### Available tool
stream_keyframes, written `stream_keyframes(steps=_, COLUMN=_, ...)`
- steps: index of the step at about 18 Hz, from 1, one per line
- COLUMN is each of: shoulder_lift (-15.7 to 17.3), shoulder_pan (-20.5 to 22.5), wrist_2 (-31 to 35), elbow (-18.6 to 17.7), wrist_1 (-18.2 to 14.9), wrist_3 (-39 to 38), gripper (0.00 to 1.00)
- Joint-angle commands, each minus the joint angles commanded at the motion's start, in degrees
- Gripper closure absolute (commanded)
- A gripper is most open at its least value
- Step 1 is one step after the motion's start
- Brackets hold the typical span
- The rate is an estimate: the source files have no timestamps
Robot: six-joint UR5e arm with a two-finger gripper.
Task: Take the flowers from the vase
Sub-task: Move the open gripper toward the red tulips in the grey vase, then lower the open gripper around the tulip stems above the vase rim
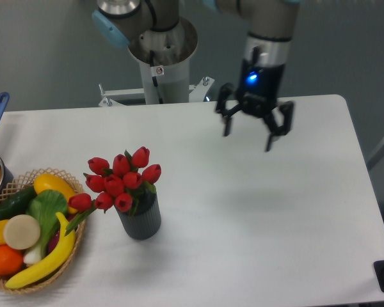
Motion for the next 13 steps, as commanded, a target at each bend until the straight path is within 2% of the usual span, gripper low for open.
stream_keyframes(steps=2, shoulder_lift=0.5, shoulder_pan=-0.3, wrist_2=-4.1, elbow=-3.1, wrist_1=1.0, wrist_3=0.6, gripper=0.00)
stream_keyframes(steps=3, shoulder_lift=0.6, shoulder_pan=-0.7, wrist_2=-7.4, elbow=-4.7, wrist_1=2.5, wrist_3=0.6, gripper=0.00)
stream_keyframes(steps=8, shoulder_lift=0.0, shoulder_pan=-1.4, wrist_2=-19.4, elbow=-6.6, wrist_1=3.4, wrist_3=0.1, gripper=0.00)
stream_keyframes(steps=13, shoulder_lift=-2.4, shoulder_pan=-3.2, wrist_2=-21.7, elbow=-7.4, wrist_1=3.7, wrist_3=0.7, gripper=0.00)
